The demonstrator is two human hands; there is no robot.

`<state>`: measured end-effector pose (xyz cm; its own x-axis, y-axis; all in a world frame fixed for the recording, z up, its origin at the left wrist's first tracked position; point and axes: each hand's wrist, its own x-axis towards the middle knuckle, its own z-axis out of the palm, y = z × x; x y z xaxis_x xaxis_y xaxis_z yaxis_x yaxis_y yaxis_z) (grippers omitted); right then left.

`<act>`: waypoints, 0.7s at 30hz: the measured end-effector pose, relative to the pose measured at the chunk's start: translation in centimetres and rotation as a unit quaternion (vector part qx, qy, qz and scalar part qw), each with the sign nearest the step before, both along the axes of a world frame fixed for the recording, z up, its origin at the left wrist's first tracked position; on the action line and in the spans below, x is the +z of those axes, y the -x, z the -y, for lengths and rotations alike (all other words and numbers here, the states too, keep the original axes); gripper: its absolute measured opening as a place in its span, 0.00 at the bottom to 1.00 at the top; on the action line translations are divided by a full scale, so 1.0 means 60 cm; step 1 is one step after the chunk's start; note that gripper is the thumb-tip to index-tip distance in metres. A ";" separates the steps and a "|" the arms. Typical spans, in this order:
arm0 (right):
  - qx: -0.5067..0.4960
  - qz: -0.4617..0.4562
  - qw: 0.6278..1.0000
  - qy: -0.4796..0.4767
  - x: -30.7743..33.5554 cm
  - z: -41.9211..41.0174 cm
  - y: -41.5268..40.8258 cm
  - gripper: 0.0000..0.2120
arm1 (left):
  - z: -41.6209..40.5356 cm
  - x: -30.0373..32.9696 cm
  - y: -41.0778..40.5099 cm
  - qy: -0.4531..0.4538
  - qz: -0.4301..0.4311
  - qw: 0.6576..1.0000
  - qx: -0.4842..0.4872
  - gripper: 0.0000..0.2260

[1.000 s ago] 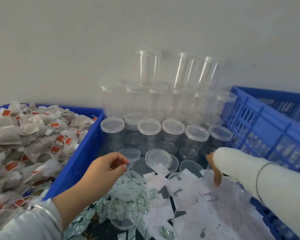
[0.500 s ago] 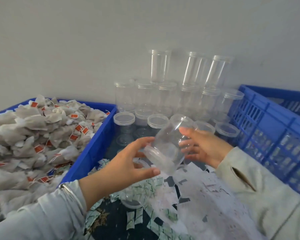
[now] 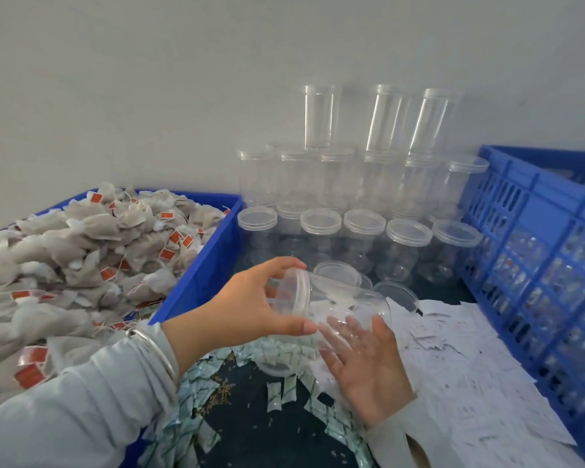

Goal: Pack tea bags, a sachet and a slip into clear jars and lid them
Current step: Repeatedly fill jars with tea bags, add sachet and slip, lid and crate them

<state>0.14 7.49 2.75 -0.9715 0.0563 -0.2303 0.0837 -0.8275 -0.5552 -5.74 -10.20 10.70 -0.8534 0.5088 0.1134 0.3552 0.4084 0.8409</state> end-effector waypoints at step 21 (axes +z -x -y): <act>-0.166 -0.273 0.650 -0.689 -0.015 -0.043 -0.006 0.48 | 0.031 -0.002 0.044 -0.093 0.349 0.931 0.052 0.33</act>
<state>0.52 10.07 1.83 -0.7688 0.0718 0.6355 -0.4933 0.5658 -0.6607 -8.38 -12.09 10.61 -0.7956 0.4471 -0.4088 -0.3369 0.2342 0.9119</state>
